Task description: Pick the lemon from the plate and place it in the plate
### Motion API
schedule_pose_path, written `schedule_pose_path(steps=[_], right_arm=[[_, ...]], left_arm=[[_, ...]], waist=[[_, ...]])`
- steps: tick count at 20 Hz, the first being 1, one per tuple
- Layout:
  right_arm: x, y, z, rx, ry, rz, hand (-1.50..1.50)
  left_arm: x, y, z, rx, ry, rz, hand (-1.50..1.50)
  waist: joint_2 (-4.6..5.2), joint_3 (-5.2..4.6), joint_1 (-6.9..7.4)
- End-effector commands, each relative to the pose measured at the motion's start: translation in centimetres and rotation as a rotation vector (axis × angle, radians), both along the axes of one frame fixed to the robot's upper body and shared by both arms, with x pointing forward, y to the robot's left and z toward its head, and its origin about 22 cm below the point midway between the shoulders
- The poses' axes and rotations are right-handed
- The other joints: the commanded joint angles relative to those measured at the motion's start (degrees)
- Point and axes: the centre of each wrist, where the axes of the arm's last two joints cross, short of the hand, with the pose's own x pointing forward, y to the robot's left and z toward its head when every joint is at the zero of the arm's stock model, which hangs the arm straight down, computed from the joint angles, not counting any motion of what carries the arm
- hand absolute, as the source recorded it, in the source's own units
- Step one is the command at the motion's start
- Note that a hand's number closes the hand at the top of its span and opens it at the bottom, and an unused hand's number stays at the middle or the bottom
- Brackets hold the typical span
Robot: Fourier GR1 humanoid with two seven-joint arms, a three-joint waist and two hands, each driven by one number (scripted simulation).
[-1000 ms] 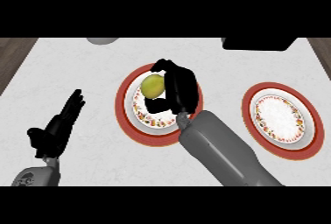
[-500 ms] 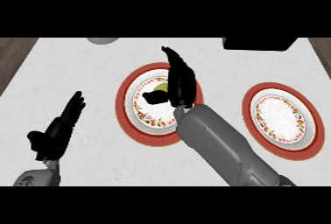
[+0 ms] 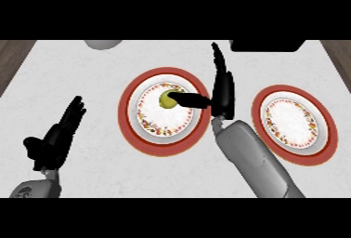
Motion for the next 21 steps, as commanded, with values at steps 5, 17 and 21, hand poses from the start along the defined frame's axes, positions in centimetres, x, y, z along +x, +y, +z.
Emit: schedule_pose_path(steps=[5,17,21], right_arm=[[-2.8,-10.7,-3.7,0.077,-0.034,0.075,-1.50],[-4.8,-19.4,-8.3,-0.009,-0.044,0.148,-1.50],[-5.2,-21.1,-11.1,-0.023,-0.052,0.124,-1.50]], left_arm=[[-1.0,1.0,-0.5,0.009,-0.006,0.012,0.00],[-1.5,0.4,0.0,0.006,0.011,0.010,0.00],[-0.7,1.0,-0.2,-0.007,-0.001,0.000,0.00]], waist=[[-0.24,-0.07,-0.65],[-0.24,-0.09,-0.34],[-0.18,-0.08,-0.27]])
